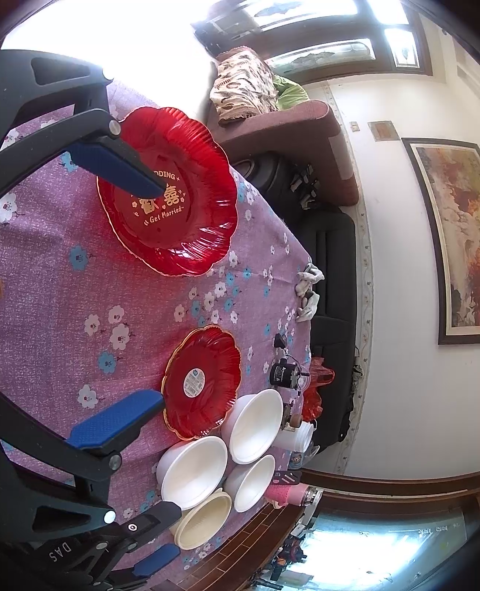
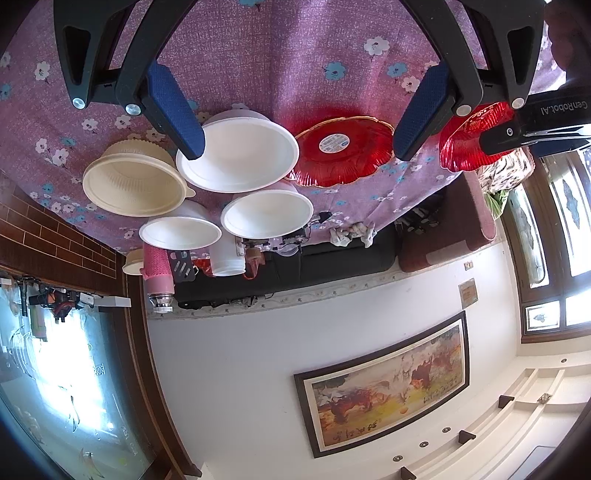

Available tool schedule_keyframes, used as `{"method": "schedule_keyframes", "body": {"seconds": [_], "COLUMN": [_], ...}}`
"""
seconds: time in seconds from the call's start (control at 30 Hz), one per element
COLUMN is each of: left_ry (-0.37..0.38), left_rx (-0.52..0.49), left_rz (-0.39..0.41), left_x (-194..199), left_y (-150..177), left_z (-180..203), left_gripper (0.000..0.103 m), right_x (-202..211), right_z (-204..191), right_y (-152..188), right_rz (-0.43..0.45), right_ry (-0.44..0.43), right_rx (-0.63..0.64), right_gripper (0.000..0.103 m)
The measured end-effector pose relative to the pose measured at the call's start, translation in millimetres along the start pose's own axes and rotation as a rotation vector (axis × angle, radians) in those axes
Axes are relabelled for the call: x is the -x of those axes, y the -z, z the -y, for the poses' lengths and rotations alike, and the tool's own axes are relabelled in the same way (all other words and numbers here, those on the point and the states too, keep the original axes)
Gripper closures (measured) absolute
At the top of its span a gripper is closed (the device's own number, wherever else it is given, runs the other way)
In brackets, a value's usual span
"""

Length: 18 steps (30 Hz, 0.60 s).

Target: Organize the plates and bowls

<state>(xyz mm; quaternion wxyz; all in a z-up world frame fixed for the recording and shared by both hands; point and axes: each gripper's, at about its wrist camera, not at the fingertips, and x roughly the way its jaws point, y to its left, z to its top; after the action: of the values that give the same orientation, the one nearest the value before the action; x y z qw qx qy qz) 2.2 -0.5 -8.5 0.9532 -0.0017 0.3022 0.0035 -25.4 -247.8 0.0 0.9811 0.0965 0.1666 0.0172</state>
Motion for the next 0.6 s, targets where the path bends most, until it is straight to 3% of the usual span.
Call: {"method": "schedule_keyframes", "body": {"seconds": [0.6], "left_ry": [0.012], "left_rx": [-0.001], "left_rz": [-0.01], "left_x": [-0.1], "left_y": [1.0], "left_z": [2.2], "left_gripper": [0.0], "right_x": [-1.6], "right_z": [-3.3], "right_y": [1.8], "right_rz": [-0.018], "right_ry": [-0.003], "right_rx": [-0.002], "right_gripper": [0.0]}}
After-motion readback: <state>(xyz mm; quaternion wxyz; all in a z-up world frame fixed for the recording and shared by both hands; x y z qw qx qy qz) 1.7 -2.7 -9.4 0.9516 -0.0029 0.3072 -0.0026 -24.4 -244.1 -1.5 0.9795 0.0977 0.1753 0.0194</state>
